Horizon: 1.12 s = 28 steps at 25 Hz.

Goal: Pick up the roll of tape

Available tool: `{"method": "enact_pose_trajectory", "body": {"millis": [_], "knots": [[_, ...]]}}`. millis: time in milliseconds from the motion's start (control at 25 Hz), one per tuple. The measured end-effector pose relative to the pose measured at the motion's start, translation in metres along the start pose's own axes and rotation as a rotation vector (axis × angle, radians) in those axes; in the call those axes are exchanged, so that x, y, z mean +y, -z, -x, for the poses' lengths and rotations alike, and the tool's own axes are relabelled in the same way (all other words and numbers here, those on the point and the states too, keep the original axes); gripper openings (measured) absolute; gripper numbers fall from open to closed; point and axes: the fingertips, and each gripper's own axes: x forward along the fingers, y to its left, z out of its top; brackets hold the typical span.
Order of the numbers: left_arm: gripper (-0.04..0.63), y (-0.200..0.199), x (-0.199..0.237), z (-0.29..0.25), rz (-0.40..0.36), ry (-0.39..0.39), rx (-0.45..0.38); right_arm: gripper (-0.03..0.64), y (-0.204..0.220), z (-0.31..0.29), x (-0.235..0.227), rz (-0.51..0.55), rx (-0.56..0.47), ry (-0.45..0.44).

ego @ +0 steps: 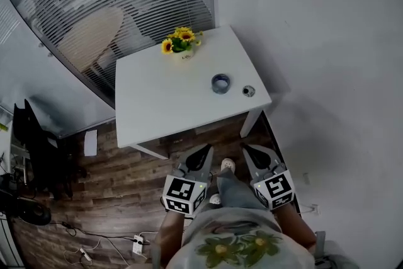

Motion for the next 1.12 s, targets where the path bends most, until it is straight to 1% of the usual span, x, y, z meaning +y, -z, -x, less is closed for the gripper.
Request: {"method": "enact_pose_trajectory", "body": {"millis": [240,320,360,440,520,680,760,800,1000,1120], "knots": [[0.005,-0.026,0.028,-0.035,-0.026,-0.023,-0.014,0.0,0.007,-0.023,-0.027,-0.025,0.035,0.001],[0.005,-0.033,0.038,-0.05,-0.035,-0.017,-0.013,0.0,0.007,-0.035,-0.039,-0.029,0.046,0.004],[0.022,-0.038,0.043,-0.058,-0.037,-0.011,-0.016,0.0,0.005,-0.041,-0.046,-0.029,0.047,0.005],[0.03,-0.05,0.053,-0.073,-0.048,-0.004,-0.028,0.0,0.0,-0.054,-0.059,-0.027,0.042,0.008],[0.076,-0.063,0.064,-0.088,-0.065,-0.005,-0.042,0.0,-0.005,-0.065,-0.074,-0.028,0.035,0.014],[0.205,-0.09,0.079,-0.114,-0.098,0.007,-0.085,0.0,-0.018,-0.086,-0.101,-0.034,0.013,0.03],[0.275,-0.1,0.083,-0.126,-0.131,0.016,-0.097,0.0,-0.021,-0.096,-0.112,-0.034,0.004,0.03],[0.293,-0.102,0.084,-0.132,-0.149,0.019,-0.096,0.0,-0.022,-0.101,-0.116,-0.032,0.002,0.027],[0.313,-0.098,0.085,-0.155,-0.241,0.039,-0.066,0.0,-0.024,-0.121,-0.133,-0.016,0.003,0.005],[0.313,-0.094,0.085,-0.166,-0.255,0.055,-0.042,0.0,-0.029,-0.128,-0.139,0.001,0.002,-0.005]]}}
